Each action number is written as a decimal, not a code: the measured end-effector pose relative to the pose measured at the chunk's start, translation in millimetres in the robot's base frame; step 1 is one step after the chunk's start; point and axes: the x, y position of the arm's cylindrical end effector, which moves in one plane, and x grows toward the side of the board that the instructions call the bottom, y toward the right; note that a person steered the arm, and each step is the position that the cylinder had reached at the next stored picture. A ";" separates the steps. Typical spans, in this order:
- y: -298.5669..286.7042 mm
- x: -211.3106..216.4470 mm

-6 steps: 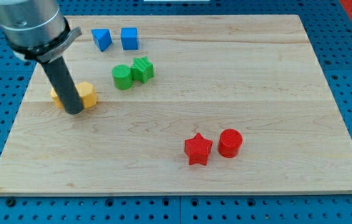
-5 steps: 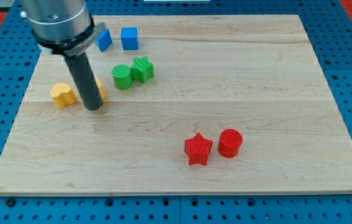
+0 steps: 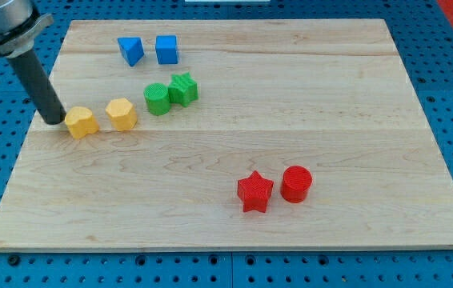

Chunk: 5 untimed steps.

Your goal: Slide the yellow heart into the yellow hexagon

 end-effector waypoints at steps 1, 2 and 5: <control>2.8 -8.6; -8.6 -8.6; 41.9 21.0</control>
